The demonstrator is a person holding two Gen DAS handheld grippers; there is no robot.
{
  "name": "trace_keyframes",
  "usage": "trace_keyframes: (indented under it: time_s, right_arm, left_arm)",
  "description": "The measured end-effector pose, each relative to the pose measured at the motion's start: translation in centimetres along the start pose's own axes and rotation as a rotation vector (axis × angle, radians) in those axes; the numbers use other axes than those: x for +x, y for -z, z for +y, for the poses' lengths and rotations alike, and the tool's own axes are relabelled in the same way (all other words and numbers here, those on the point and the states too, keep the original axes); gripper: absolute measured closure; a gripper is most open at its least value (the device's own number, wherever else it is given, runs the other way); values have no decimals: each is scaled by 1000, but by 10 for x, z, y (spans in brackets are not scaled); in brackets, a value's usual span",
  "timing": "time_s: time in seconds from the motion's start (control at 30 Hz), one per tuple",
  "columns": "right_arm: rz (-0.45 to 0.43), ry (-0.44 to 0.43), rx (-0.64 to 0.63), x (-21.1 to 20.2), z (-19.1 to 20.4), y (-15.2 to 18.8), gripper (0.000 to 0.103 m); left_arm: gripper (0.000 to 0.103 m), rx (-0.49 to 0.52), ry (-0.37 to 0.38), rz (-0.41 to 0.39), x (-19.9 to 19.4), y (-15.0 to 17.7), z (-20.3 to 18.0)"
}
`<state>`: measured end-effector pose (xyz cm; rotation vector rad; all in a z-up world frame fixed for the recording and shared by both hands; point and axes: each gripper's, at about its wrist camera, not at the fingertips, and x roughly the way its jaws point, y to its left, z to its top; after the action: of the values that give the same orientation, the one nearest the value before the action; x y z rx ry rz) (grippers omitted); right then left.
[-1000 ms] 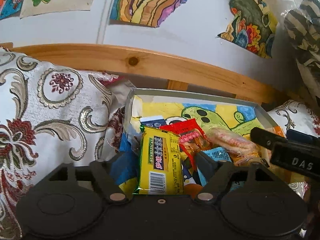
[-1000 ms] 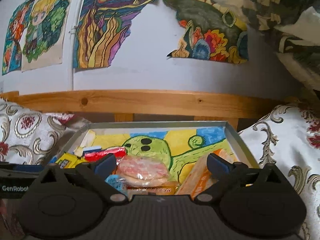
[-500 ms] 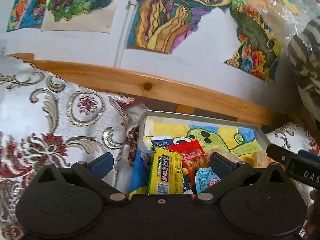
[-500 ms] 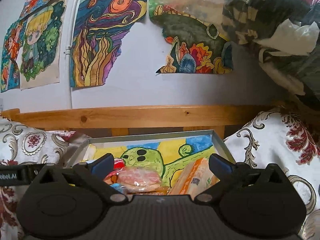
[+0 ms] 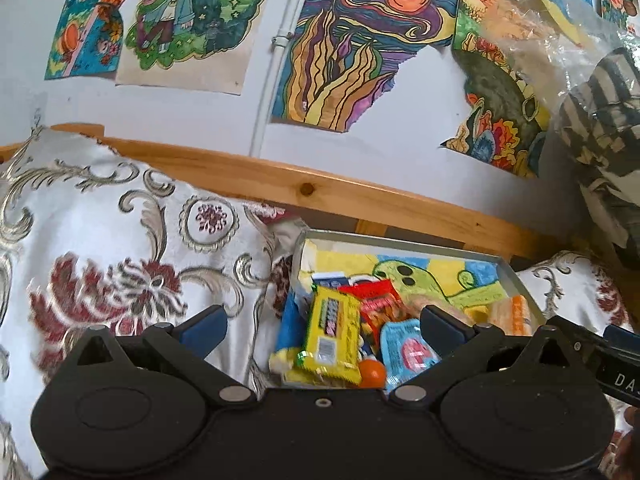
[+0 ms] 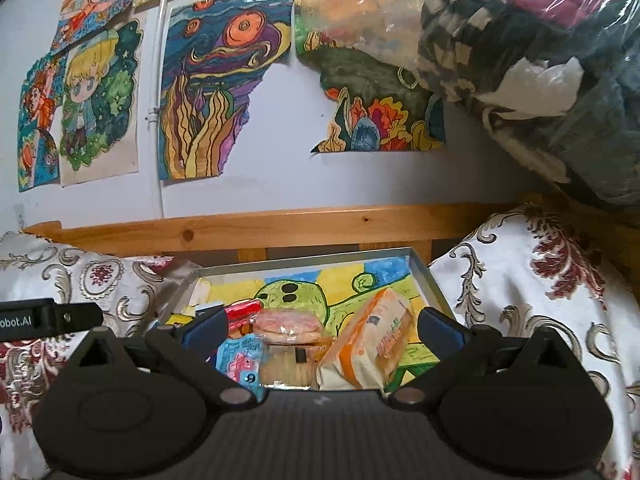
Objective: Organize snacks
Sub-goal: 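Withdraw both open tools up and away from the filled tray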
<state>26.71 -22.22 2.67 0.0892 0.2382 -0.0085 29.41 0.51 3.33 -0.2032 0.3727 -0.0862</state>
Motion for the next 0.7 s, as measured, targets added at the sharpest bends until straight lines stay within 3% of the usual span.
trace_keyframes:
  time_s: [0.7]
  right_arm:
    - [-44,-27,-33,-105,-2,9,0]
  left_arm:
    - [1,122,-69,-62,-108,40,-15]
